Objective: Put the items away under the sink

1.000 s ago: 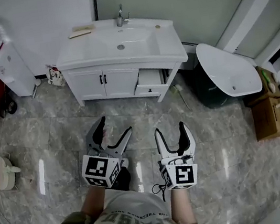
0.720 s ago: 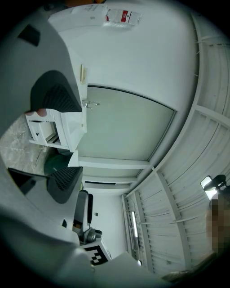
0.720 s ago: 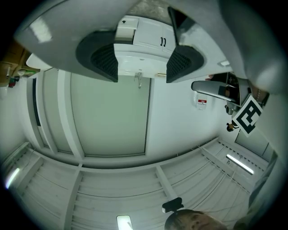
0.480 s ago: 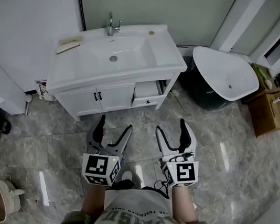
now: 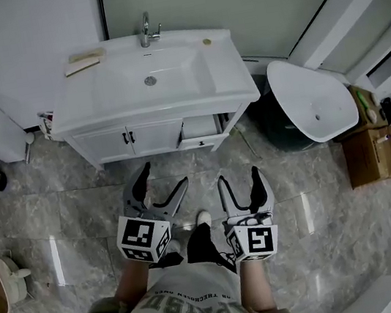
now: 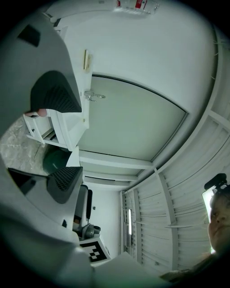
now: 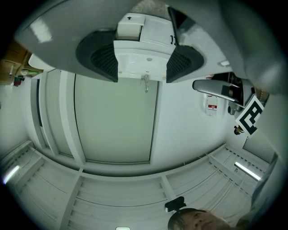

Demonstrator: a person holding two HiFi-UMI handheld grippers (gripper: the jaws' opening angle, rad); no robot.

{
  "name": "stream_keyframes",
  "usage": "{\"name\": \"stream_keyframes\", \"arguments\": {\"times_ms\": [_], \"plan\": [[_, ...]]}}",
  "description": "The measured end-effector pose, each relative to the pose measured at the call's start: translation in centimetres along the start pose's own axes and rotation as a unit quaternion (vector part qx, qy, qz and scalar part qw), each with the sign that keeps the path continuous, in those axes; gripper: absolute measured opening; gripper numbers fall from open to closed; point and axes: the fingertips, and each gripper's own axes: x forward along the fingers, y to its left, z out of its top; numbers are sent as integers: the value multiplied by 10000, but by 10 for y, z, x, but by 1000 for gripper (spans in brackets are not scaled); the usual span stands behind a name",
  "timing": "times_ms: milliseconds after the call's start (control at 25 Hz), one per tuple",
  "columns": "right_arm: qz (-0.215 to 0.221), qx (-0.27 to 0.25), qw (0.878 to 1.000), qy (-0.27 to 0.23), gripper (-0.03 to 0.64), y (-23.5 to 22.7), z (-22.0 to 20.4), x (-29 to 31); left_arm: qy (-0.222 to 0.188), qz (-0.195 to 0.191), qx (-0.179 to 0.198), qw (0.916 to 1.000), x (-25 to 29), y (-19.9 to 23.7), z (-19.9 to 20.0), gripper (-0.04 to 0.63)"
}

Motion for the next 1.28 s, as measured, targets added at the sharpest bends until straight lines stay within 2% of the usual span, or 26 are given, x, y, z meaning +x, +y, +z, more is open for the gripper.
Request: {"name": "stream_keyframes", "arguments": {"times_ms": [400, 920, 1120, 1280], "plan": [[131, 127, 9998, 2, 328, -71, -11, 81, -26, 397, 13, 9992, 87, 19, 10, 362], [721, 52, 9973, -159, 328, -181, -2, 205, -75, 866, -57, 9962, 241, 19, 42, 362], [985, 0, 9951, -114, 328, -204, -7, 235, -81, 1096, -82, 9939, 273, 24, 47, 362], [1037, 102, 9945, -63, 328, -214, -13, 251, -26, 1219, -113, 9925, 287, 33, 47, 362]]}}
